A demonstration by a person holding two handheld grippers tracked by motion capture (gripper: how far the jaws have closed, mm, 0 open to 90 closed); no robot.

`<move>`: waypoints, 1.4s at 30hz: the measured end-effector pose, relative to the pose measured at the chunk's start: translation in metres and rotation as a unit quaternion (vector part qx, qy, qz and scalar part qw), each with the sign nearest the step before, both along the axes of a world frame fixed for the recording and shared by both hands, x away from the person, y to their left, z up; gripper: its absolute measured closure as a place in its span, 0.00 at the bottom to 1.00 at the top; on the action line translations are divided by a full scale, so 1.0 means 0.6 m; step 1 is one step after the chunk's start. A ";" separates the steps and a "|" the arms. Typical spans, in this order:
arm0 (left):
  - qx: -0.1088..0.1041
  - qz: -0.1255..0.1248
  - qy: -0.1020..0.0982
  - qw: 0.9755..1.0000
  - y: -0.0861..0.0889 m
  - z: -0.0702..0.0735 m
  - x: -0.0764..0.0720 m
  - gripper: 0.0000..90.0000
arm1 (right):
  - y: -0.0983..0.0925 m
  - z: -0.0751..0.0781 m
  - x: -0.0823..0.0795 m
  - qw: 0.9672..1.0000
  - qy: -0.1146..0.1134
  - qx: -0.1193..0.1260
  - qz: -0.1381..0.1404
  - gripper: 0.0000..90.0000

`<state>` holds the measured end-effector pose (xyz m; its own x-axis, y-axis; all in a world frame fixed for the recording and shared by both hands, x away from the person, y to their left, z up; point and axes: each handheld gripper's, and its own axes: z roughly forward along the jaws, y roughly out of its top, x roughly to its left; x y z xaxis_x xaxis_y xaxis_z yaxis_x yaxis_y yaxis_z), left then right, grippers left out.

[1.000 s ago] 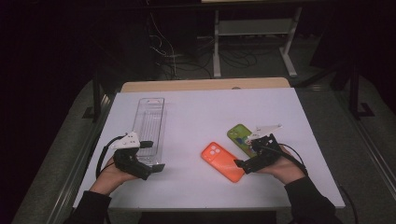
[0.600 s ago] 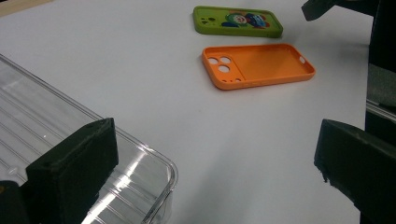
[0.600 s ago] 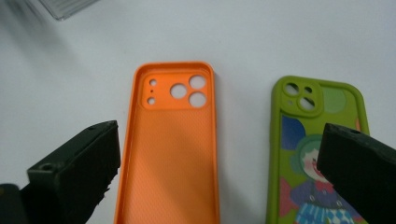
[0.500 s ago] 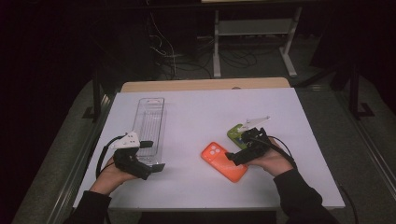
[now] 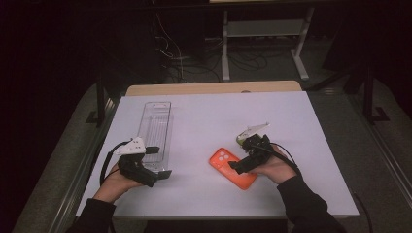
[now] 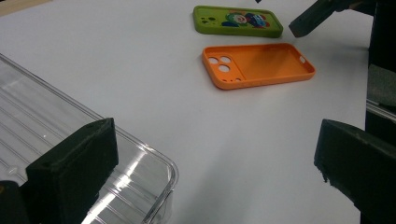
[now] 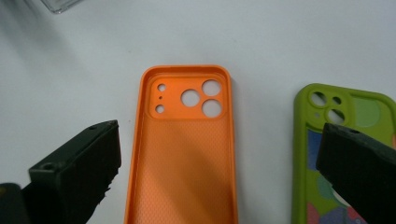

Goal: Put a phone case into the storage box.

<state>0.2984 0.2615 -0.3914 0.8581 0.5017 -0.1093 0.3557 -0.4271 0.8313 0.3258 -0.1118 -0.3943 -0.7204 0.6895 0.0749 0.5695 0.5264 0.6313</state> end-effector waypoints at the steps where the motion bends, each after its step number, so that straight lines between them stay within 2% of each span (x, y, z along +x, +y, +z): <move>1: -0.001 0.001 0.001 1.000 0.000 0.000 0.000 0.00 | 0.001 -0.002 0.000 1.000 0.000 -0.001 0.001 0.00; 12: -0.004 0.003 0.003 1.000 0.000 -0.001 0.000 0.00 | 0.020 -0.027 0.004 1.000 0.012 -0.017 0.004 0.01; 15: -0.004 0.003 0.003 1.000 0.000 -0.001 0.000 0.00 | 0.028 -0.036 0.003 1.000 0.014 -0.025 0.010 0.01; 17: -0.003 0.003 0.003 1.000 0.001 0.000 0.000 0.00 | 0.035 -0.042 0.001 0.999 0.024 -0.029 0.012 0.01; 25: -0.001 0.002 0.001 1.000 0.002 0.001 0.000 0.00 | 0.050 -0.060 -0.003 0.998 0.031 -0.052 0.024 0.02; 27: -0.002 0.002 0.002 1.000 0.002 0.001 0.000 0.00 | 0.052 -0.066 -0.004 0.998 0.033 -0.056 0.021 0.05; 36: -0.002 0.002 0.001 1.000 0.003 0.001 0.000 0.00 | 0.055 -0.077 -0.006 0.996 0.035 -0.073 0.024 0.10; 42: -0.003 0.003 0.002 1.000 0.002 0.001 -0.001 0.00 | 0.054 -0.078 -0.008 0.997 0.033 -0.072 0.020 0.12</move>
<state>0.2980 0.2629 -0.3910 0.8541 0.5069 -0.1165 0.3625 -0.4196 0.8322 0.3212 -0.0795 -0.4409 -0.7440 0.6677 0.0262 0.5846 0.6315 0.5094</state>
